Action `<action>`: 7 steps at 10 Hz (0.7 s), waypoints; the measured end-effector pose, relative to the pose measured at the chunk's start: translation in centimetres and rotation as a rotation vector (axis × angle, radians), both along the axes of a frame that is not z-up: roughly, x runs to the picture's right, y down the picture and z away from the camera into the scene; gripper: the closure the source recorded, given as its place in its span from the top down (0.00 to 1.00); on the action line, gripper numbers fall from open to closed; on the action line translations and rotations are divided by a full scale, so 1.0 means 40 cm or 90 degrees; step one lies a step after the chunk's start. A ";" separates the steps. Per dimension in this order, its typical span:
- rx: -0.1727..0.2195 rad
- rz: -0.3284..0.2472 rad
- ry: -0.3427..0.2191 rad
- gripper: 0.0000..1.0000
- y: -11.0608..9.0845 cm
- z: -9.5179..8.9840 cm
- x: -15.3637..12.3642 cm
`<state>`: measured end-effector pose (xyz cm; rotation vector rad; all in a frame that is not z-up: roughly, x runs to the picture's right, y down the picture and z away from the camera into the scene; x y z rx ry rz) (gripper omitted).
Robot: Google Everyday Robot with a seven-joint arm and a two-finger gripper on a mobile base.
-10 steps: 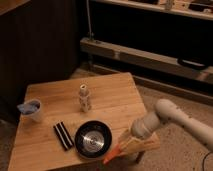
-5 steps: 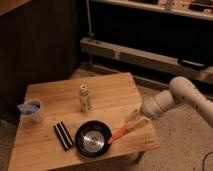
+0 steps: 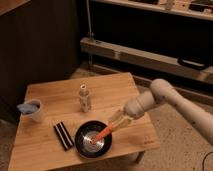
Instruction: Place the pepper in the ceramic bowl
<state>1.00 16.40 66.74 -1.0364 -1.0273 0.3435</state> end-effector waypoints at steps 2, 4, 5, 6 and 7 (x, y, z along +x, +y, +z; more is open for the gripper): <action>0.001 -0.024 -0.027 0.06 0.033 -0.004 -0.076; 0.005 -0.043 -0.031 0.23 0.056 -0.002 -0.104; 0.008 -0.053 -0.026 0.36 0.063 0.002 -0.120; 0.008 -0.061 -0.019 0.45 0.071 0.006 -0.120; 0.011 -0.067 -0.008 0.56 0.075 0.016 -0.129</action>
